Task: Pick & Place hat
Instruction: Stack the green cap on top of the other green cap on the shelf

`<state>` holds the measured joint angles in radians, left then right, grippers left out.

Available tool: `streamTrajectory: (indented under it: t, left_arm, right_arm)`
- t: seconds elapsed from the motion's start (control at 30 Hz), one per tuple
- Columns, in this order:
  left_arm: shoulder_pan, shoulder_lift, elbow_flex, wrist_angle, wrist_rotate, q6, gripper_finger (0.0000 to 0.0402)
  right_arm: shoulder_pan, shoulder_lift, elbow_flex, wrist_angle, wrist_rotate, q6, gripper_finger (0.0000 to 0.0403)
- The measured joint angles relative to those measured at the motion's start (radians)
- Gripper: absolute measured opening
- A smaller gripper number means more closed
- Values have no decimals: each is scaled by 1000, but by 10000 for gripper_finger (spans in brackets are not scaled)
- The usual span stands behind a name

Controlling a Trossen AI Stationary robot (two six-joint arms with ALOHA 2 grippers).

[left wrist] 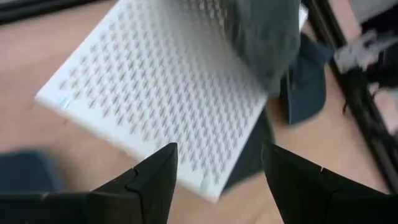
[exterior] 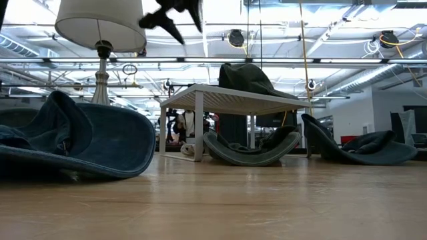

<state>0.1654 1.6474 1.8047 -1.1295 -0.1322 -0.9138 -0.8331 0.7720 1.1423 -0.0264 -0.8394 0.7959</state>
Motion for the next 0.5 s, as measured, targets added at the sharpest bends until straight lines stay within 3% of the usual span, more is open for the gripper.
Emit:
streamTrajectory:
  t: [0.27, 0.5]
  left_arm:
    - [-109, -65, 0, -128, 57, 253, 237]
    - [-183, -109, 1, -290, 53, 380, 237]
  right_arm:
    - [53, 45, 0, 1, 2, 0, 59]
    - [145, 91, 0, 18, 8, -66, 59]
